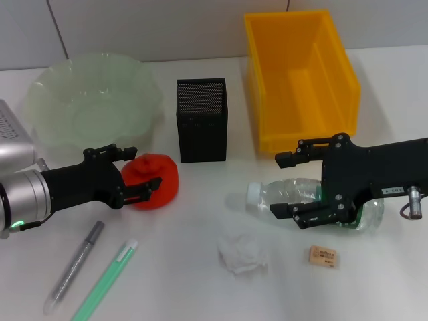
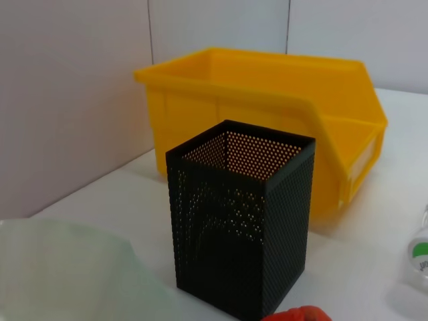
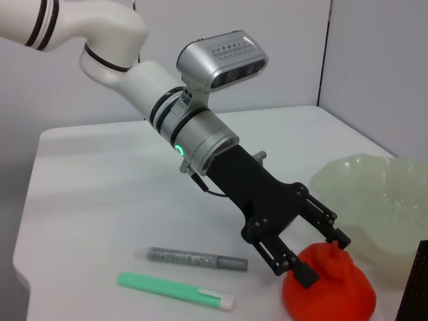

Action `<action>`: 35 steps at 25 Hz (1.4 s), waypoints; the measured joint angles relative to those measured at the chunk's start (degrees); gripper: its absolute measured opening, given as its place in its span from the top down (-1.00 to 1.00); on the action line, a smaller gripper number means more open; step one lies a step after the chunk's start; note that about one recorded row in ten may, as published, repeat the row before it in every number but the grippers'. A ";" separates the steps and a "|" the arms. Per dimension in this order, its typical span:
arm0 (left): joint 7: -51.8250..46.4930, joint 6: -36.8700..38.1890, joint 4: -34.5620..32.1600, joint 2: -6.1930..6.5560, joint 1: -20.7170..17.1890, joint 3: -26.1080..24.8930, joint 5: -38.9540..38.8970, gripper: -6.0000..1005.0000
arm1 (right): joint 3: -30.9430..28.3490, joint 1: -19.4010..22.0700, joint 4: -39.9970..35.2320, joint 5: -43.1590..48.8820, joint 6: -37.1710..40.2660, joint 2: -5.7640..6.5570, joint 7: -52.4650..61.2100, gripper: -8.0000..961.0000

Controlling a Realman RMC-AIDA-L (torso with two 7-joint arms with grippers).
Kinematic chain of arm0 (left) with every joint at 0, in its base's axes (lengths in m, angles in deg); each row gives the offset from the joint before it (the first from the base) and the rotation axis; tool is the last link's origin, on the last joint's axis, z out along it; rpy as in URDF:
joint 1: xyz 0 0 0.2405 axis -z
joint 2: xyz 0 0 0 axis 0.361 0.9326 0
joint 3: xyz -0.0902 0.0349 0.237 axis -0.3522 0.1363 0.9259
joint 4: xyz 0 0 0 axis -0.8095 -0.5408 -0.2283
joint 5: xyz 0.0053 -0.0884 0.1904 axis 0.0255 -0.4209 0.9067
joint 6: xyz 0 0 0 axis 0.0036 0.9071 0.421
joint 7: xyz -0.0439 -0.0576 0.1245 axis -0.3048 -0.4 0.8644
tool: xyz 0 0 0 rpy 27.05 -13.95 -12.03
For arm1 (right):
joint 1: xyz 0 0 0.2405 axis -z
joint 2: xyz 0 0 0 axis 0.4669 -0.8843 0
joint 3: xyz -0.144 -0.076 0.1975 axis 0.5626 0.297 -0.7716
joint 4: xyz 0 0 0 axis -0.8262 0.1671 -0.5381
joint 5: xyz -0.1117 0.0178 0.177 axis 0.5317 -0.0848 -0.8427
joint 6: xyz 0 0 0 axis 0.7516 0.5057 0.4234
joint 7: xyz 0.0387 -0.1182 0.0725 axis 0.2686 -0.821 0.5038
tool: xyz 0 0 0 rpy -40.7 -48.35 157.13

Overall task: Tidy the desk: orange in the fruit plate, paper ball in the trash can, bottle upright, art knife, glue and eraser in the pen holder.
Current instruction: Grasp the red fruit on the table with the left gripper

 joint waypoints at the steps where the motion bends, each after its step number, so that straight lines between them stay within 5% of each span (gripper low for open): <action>1: 0.00 0.00 0.00 0.00 0.00 0.00 0.00 -0.47 | 0.00 0.02 -0.04 0.00 0.02 0.00 0.00 -0.62; 14: -1.14 -2.61 0.45 0.15 0.92 1.37 0.32 -0.36 | 0.26 0.15 -0.61 0.00 0.02 -0.05 0.00 -0.62; 27: -0.75 -1.48 0.07 0.28 0.51 3.02 0.34 0.55 | -0.03 0.15 -0.29 0.00 -0.17 -0.09 -0.31 -0.62; 35: 0.41 3.62 -2.94 0.03 -1.87 3.90 0.02 0.70 | -0.09 0.15 0.20 0.00 -0.53 -0.09 -0.41 -0.62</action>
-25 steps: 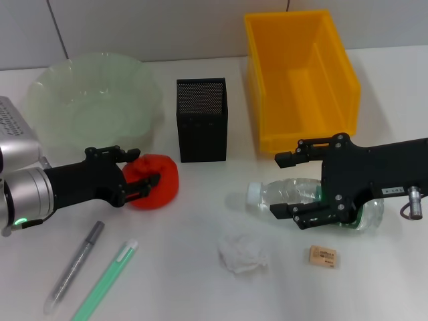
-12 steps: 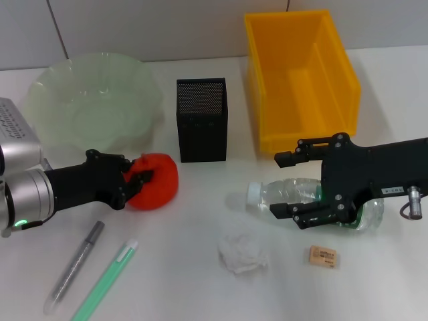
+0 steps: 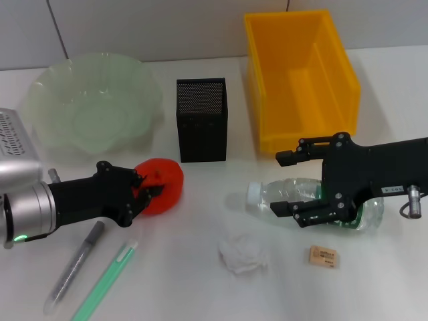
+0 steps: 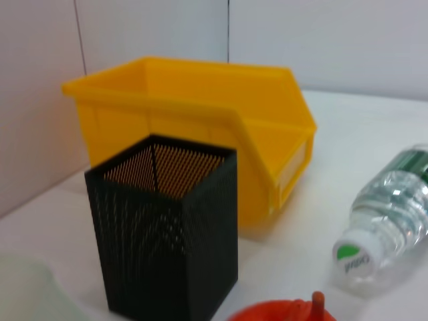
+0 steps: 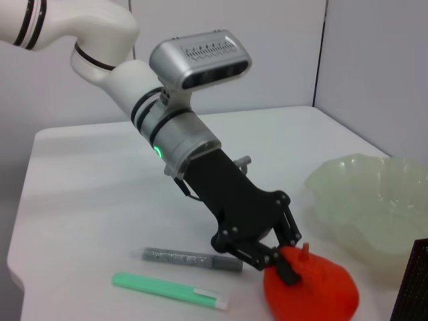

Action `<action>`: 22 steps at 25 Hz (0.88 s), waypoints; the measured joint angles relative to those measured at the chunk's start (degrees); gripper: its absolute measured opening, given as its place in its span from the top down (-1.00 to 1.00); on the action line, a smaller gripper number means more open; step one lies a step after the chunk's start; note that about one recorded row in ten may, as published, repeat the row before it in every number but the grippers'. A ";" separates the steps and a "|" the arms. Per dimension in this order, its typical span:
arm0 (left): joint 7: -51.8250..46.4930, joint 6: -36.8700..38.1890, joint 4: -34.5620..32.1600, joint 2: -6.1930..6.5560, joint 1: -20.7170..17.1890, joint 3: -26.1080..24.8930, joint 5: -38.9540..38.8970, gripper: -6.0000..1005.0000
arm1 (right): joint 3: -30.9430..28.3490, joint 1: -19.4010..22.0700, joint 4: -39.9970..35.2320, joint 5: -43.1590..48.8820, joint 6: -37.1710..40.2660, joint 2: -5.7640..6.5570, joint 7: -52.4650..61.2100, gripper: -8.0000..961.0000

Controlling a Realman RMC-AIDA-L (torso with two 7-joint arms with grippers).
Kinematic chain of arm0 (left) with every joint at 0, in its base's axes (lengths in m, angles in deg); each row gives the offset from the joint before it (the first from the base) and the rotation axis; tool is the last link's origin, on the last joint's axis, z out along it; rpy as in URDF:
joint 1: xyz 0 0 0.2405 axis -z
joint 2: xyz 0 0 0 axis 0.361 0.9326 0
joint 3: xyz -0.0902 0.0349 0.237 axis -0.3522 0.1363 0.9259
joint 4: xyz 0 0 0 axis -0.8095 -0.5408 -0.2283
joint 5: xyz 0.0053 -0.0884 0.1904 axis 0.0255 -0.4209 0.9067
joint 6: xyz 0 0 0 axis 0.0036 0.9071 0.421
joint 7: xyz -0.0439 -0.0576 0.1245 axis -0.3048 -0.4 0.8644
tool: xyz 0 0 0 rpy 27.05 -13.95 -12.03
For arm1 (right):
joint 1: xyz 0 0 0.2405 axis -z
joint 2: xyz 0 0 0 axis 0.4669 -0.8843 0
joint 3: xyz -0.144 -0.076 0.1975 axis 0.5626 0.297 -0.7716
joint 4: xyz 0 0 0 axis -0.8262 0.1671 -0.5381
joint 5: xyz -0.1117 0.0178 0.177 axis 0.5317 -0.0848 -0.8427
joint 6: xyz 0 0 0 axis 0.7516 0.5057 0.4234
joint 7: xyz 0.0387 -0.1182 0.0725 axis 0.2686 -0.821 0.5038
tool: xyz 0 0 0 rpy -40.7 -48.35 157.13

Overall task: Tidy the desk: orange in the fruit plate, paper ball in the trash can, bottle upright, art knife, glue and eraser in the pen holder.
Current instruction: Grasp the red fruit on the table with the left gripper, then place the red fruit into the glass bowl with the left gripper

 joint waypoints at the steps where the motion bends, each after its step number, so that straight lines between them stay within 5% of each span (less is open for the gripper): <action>1: 0.00 0.00 0.00 0.00 0.00 0.00 0.00 0.71 | 0.01 0.00 0.12 0.00 -0.02 0.00 -0.02 -0.62; 12: 2.27 4.30 -10.10 0.13 -5.91 -0.51 -8.76 0.84 | -0.11 0.00 0.50 -0.08 -0.08 0.00 -0.09 -0.61; 19: 3.68 4.00 -12.12 0.09 -6.43 -2.06 -12.02 0.86 | -0.12 0.07 0.50 -0.18 0.09 0.00 -0.15 -0.61; 22: 5.21 0.99 -9.56 0.11 -3.82 -5.00 -16.12 0.84 | -0.10 0.39 0.11 -0.42 0.50 0.00 -0.14 -0.61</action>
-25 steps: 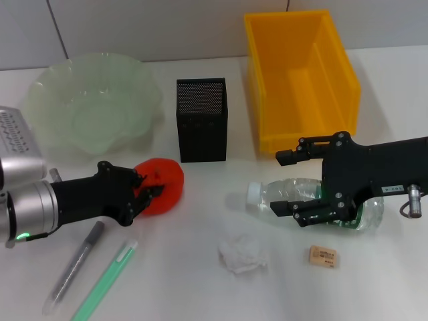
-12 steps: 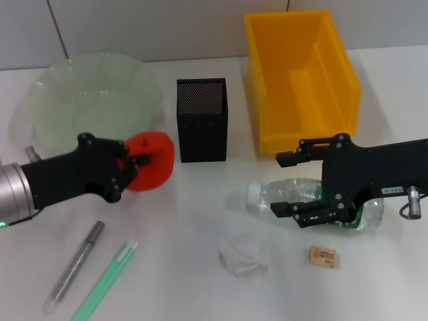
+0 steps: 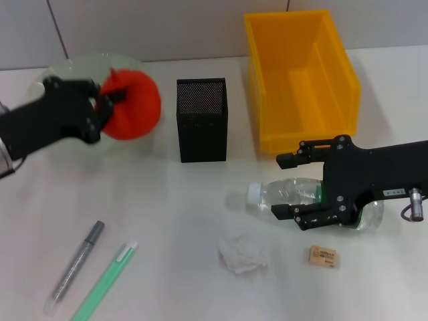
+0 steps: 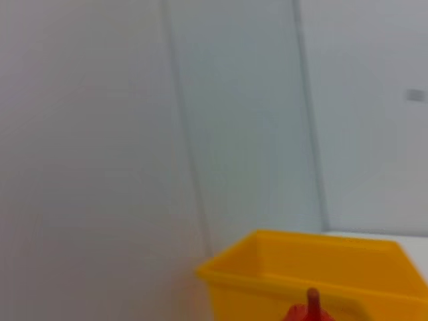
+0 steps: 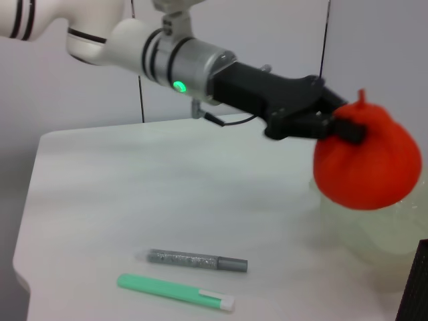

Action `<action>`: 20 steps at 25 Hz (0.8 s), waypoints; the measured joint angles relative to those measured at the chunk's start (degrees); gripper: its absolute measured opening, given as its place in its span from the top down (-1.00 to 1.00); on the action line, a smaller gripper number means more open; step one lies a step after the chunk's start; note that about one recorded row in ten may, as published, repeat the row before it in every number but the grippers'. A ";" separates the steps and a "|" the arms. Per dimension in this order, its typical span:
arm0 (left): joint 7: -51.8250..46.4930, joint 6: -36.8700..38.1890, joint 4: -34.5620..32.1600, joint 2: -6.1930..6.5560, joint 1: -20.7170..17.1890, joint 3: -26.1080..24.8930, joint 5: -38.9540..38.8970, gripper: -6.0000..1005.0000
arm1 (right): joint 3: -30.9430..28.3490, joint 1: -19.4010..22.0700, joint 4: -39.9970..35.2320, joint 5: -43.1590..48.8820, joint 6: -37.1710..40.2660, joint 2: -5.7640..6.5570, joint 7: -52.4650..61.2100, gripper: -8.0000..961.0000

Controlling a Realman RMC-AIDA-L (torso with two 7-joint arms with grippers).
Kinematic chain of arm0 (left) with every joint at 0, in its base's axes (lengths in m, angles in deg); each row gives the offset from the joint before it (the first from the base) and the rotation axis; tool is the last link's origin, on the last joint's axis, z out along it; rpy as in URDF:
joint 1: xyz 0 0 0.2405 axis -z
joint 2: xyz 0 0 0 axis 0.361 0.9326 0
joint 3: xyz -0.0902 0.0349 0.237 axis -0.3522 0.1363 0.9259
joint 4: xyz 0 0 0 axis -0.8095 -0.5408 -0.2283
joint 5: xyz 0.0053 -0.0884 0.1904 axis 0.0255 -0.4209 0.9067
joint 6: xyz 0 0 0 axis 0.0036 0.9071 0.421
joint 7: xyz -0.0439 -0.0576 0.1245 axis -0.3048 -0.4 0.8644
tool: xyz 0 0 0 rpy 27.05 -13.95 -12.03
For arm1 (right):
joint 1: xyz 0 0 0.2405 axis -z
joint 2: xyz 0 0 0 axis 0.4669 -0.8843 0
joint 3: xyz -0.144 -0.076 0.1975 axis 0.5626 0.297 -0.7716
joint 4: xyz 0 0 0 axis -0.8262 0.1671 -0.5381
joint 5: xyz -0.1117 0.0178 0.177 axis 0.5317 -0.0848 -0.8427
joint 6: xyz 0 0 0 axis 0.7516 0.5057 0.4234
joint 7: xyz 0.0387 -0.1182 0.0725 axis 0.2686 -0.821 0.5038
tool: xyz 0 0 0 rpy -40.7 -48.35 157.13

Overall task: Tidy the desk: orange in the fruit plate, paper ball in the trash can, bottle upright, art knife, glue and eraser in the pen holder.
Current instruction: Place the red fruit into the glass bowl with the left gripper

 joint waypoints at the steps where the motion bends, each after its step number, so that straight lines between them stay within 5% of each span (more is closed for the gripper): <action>1: 0.40 -0.87 0.91 0.00 0.88 -0.66 -0.21 0.84 | 0.00 0.00 0.00 0.00 0.00 0.00 0.00 -0.61; 10: 5.66 -10.92 12.00 -0.09 9.17 -6.43 -0.65 0.79 | 0.25 0.38 -0.21 -0.02 0.22 -0.08 0.00 -0.61; 20: 8.59 -20.12 16.59 -0.42 13.08 -6.59 -0.93 0.75 | 0.57 0.05 -0.09 -0.02 0.23 -0.09 0.00 -0.61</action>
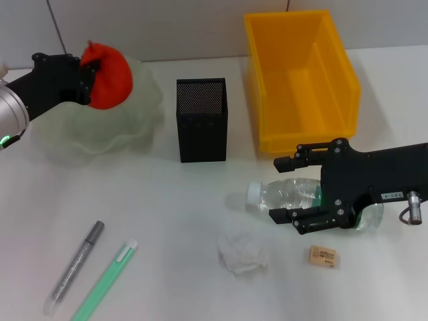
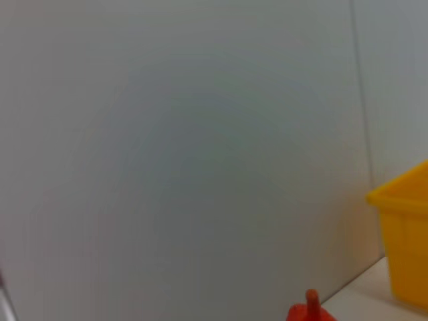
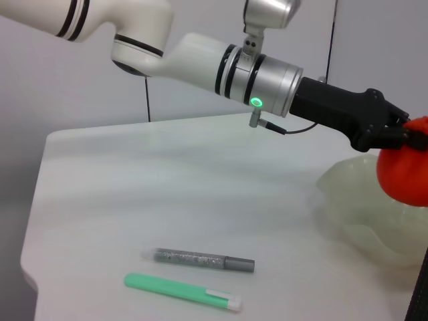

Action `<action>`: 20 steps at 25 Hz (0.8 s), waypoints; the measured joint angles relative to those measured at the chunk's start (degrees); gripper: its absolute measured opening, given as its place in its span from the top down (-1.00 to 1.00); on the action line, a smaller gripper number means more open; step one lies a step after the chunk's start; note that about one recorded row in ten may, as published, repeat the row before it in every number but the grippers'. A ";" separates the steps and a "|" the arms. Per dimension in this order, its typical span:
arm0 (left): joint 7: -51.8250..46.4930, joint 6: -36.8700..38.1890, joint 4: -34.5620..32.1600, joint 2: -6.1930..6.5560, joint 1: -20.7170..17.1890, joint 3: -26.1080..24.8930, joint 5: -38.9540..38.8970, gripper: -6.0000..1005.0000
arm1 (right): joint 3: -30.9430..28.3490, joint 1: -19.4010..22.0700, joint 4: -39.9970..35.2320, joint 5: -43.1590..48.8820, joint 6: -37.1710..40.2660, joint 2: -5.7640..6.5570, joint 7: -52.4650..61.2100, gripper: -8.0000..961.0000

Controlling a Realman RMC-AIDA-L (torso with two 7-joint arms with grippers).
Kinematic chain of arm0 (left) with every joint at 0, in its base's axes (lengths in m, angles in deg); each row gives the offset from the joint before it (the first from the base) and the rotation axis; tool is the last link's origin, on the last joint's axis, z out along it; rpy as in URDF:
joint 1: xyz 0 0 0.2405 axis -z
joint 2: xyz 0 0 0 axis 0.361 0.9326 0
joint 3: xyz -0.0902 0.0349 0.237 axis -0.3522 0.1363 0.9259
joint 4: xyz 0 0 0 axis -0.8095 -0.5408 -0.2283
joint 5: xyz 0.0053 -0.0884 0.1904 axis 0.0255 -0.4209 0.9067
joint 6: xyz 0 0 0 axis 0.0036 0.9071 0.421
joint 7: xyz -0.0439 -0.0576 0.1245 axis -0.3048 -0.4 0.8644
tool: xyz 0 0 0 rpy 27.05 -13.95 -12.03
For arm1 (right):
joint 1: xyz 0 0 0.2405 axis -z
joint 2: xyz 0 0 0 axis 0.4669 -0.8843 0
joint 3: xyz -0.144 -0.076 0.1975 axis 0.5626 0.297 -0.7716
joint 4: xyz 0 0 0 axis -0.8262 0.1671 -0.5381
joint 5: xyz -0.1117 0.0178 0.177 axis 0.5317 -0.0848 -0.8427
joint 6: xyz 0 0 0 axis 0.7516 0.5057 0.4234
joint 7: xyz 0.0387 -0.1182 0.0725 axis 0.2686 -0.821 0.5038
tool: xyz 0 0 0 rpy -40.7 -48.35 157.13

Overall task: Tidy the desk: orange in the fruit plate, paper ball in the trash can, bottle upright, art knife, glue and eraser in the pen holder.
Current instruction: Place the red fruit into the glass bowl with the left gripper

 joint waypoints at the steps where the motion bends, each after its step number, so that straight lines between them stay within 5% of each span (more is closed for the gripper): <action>1: 0.00 0.00 0.00 0.00 0.00 0.00 0.00 0.74 | 0.03 0.03 -0.05 0.00 0.00 0.00 0.00 -0.61; 16: 2.44 -6.47 2.63 -0.06 1.67 0.00 -3.27 0.67 | -0.46 0.33 -0.22 0.00 0.50 0.00 0.25 -0.61; 20: 2.41 -6.18 2.83 0.01 1.53 0.39 -4.50 0.50 | -0.47 0.35 -0.22 0.01 0.58 0.00 0.36 -0.61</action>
